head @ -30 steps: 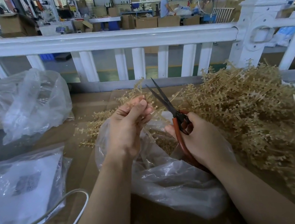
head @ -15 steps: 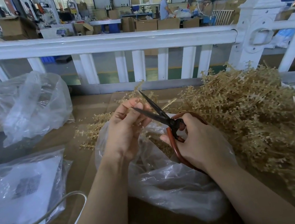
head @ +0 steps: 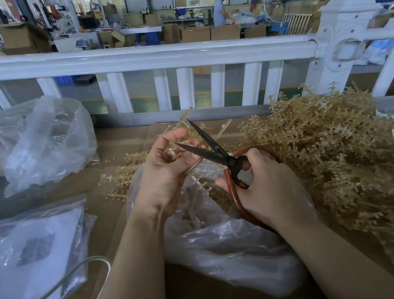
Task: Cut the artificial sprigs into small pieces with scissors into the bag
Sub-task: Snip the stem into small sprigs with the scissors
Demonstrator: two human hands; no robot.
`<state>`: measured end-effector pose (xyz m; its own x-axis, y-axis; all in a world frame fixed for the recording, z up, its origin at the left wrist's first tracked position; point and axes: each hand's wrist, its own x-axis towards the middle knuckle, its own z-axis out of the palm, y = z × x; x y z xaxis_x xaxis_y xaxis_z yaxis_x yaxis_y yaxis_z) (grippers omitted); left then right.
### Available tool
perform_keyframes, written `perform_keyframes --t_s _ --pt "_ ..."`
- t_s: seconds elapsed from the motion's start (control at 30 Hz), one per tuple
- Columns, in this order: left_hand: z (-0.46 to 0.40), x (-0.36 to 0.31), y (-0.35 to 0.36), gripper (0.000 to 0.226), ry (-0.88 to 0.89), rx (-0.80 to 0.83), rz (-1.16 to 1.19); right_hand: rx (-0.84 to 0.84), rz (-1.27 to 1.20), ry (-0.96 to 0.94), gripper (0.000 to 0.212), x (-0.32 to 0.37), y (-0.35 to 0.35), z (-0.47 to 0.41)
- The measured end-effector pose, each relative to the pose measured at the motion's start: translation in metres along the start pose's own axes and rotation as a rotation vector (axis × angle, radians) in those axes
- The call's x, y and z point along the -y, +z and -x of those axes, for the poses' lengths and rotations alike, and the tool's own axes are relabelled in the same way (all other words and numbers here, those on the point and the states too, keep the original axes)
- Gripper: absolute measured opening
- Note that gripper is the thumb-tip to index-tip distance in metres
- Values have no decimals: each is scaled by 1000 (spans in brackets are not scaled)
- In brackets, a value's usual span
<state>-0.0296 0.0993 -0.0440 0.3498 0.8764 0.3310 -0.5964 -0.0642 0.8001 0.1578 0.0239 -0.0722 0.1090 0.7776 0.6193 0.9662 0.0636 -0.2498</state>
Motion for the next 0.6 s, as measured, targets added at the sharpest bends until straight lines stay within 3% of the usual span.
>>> perform_keyframes --t_s 0.23,0.6 --pt "0 -6 -2 49 29 -5 -87 -56 28 -52 54 2 -1 -1" --pt "0 1 1 39 26 -37 -78 0 10 -12 56 6 -4 0"
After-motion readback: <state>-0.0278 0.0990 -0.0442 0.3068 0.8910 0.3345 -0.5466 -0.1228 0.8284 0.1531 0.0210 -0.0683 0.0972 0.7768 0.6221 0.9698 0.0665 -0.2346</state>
